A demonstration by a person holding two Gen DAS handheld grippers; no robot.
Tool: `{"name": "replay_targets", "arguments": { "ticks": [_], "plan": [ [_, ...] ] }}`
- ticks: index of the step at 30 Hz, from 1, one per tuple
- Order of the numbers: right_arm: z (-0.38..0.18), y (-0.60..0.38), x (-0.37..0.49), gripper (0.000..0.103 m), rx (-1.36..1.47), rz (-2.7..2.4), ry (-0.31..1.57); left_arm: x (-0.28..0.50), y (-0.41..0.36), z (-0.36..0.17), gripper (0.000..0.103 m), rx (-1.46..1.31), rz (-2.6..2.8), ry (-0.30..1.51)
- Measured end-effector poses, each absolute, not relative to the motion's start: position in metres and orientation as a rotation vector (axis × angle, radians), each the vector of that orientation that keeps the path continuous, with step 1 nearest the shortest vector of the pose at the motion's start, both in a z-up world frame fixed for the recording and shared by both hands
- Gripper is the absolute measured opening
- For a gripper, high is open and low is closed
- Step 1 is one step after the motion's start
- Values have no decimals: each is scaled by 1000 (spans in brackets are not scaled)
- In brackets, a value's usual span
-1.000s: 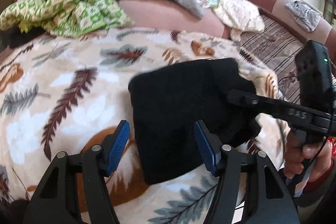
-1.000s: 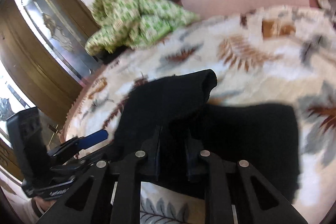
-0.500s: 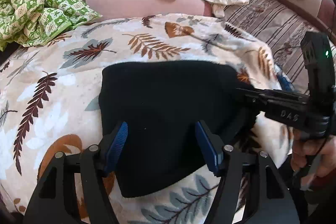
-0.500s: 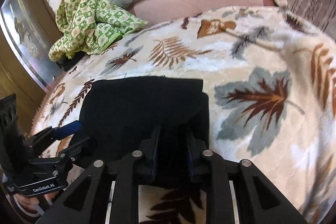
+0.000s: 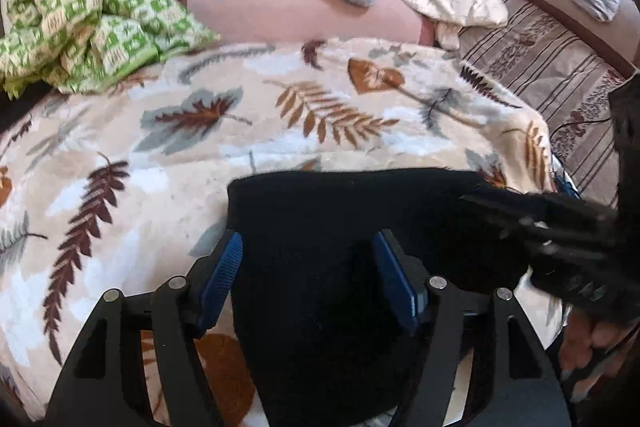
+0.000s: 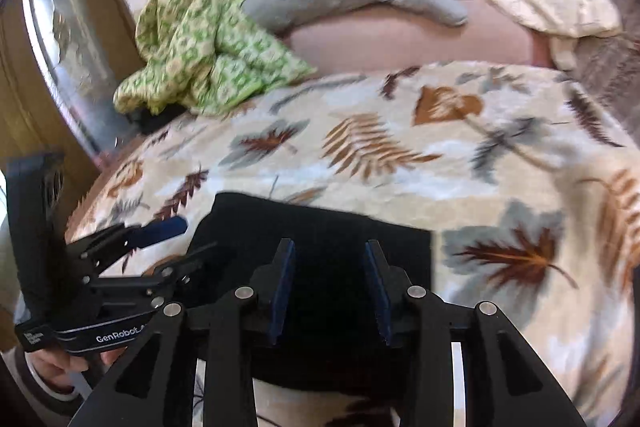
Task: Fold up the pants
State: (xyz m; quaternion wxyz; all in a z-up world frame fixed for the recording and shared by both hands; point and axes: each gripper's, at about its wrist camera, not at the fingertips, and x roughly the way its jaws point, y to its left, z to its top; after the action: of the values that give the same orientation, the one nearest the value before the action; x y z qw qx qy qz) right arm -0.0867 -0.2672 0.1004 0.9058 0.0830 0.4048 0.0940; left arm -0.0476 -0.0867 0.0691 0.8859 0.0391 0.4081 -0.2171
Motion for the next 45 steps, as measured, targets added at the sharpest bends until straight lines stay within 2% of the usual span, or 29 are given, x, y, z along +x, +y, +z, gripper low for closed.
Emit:
{"name": "replay_targets", "arguments": {
  "ticks": [3,7,12,19,25,29,36,40,45],
  "plan": [
    [73,-268,-73,35,169,162,903,-46,-93,58,73,122,-438,850],
    [64,-275,-72,35,210,176,894,-48,-98,55,79,130,-441,841],
    [75,-273,-78,35,188,165,889,-51,-91,62,79,98,-443,849],
    [92,-252,-120,42,72,195,875,-77,-68,74,79,56,-429,830],
    [72,-254,-149,44,28,159,892,-88,-65,44,81,50,-421,906],
    [74,-249,-153,44,-9,149,891,-90,-63,45,81,36,-422,898],
    [87,-263,-157,44,91,157,872,-94,-62,53,80,56,-401,878],
    [97,-267,-157,51,95,143,854,-94,-63,60,81,56,-394,858],
    [95,-267,-155,51,95,140,859,-92,-64,65,80,52,-382,844]
  ]
}}
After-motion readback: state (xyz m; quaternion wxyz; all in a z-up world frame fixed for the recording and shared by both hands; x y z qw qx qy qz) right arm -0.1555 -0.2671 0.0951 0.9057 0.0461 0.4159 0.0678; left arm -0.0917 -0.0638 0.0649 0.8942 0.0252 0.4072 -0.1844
